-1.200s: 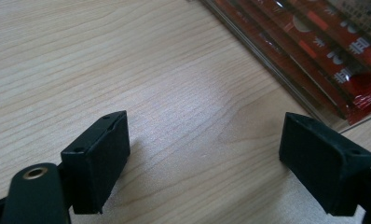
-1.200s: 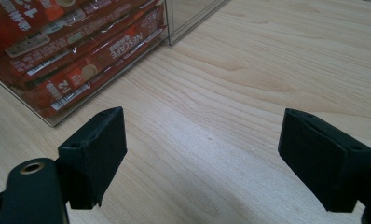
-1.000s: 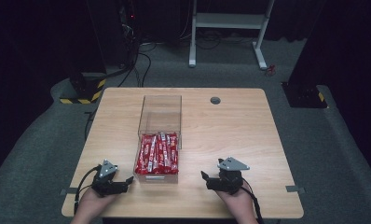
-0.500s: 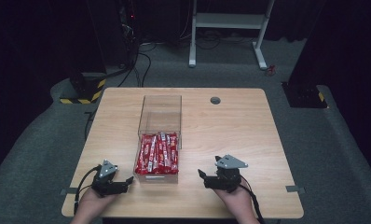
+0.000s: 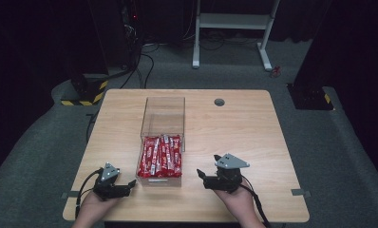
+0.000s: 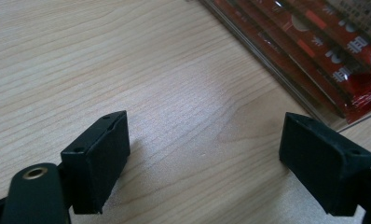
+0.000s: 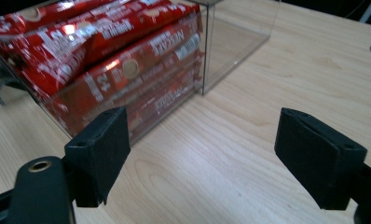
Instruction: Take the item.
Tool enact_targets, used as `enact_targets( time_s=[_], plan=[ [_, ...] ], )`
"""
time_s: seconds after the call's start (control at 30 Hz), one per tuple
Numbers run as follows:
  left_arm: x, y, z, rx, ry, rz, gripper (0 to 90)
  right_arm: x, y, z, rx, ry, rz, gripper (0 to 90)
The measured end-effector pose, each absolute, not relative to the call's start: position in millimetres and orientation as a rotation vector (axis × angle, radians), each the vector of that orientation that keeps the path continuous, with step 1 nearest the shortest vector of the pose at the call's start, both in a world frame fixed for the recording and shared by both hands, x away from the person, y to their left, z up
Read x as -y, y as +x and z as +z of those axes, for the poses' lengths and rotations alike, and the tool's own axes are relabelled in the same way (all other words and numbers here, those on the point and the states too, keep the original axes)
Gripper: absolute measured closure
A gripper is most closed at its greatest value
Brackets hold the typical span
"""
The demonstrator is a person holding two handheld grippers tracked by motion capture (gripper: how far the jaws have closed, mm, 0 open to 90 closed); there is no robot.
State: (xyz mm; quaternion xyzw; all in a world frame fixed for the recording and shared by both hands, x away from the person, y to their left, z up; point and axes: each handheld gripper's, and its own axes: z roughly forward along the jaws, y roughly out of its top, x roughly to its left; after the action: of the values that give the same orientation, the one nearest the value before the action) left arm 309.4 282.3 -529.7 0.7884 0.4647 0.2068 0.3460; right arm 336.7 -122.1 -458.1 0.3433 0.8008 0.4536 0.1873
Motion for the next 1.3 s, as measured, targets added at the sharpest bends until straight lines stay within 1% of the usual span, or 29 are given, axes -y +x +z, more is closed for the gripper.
enact_targets(
  time_s=[0.4,0.8,1.3],
  plan=[
    [-281.9,308.9,-529.6,-1.211,2.044,0.535,16.5,102.4,339.6,-441.5,-2.258,0.915,1.355,24.4],
    [-281.9,308.9,-529.7,-1.210,2.044,0.535,16.5,89.7,343.1,-438.3,-2.266,0.900,1.396,25.0],
    [-281.9,308.8,-529.8,-1.212,2.040,0.532,16.5,68.3,339.0,-431.7,-2.293,0.845,1.432,25.8]
  ],
)
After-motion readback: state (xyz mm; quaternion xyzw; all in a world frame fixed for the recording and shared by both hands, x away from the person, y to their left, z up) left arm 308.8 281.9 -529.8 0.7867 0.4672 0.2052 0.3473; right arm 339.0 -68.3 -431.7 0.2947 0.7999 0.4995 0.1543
